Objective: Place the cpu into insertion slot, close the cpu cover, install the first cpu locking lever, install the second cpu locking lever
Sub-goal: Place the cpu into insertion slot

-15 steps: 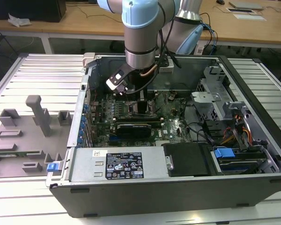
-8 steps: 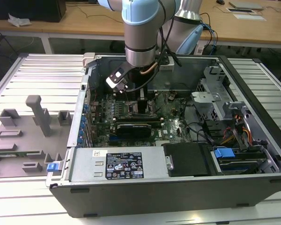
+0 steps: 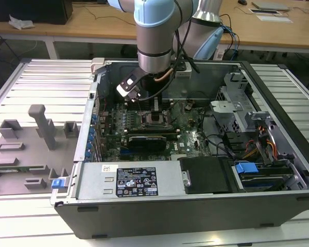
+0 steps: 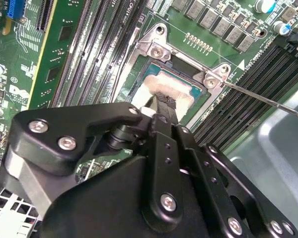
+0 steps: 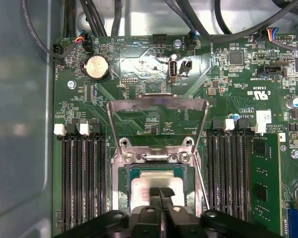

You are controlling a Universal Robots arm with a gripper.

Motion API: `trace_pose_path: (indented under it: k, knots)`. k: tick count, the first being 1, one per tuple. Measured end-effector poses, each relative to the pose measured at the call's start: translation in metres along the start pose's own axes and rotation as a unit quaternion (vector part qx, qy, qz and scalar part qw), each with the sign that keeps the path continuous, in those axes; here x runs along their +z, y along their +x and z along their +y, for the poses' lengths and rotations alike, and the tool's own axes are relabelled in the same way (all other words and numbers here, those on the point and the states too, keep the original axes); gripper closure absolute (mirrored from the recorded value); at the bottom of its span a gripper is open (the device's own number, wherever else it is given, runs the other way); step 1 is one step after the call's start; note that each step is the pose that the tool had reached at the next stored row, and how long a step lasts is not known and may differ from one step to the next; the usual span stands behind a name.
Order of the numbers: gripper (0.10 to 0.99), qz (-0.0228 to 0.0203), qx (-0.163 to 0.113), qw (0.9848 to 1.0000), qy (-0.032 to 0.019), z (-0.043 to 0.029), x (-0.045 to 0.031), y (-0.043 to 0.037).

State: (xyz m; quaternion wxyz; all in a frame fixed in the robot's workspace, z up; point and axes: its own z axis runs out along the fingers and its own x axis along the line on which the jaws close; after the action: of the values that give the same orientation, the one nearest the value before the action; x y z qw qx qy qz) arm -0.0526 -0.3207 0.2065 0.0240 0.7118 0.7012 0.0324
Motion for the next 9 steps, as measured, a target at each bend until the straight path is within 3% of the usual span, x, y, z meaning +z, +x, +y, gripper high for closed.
trace_pose_path:
  k: [9]
  knots:
    - [0.980,-0.0038,0.002,1.0000,0.0000,-0.0001,0.0008,0.0000]
